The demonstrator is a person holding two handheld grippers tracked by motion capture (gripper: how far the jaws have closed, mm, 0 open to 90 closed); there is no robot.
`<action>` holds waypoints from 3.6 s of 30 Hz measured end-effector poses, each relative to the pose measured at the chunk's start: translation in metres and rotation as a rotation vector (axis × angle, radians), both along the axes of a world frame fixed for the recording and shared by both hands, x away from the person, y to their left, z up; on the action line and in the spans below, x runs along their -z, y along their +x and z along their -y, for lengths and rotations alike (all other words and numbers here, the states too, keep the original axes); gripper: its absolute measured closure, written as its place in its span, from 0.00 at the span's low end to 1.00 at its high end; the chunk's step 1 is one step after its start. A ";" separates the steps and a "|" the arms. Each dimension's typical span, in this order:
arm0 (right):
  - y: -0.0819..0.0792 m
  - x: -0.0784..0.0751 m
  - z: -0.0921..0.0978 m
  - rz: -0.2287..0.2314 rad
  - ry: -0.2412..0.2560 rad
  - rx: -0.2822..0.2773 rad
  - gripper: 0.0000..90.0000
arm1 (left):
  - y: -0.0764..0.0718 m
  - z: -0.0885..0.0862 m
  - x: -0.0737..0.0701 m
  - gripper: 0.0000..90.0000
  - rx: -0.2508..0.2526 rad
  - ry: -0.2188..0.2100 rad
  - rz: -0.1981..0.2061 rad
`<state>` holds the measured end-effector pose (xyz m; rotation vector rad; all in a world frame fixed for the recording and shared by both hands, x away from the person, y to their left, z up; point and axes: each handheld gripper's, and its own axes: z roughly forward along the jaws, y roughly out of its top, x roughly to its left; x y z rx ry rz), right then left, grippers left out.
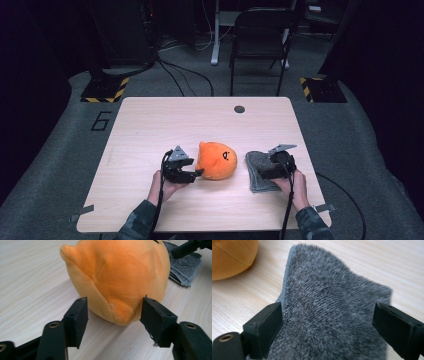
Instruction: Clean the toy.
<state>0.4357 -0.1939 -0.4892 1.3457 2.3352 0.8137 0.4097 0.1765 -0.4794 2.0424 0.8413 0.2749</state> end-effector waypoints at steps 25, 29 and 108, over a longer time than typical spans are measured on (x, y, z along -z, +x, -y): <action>-0.001 0.009 -0.005 -0.041 0.016 -0.019 0.86 | -0.005 0.006 0.005 0.85 0.009 -0.009 0.041; -0.002 -0.001 -0.006 -0.009 0.048 -0.023 0.86 | -0.006 0.007 0.005 0.86 0.008 -0.017 0.045; 0.005 -0.063 -0.092 0.065 0.144 -0.189 0.80 | -0.008 0.015 -0.001 0.89 0.010 -0.040 0.068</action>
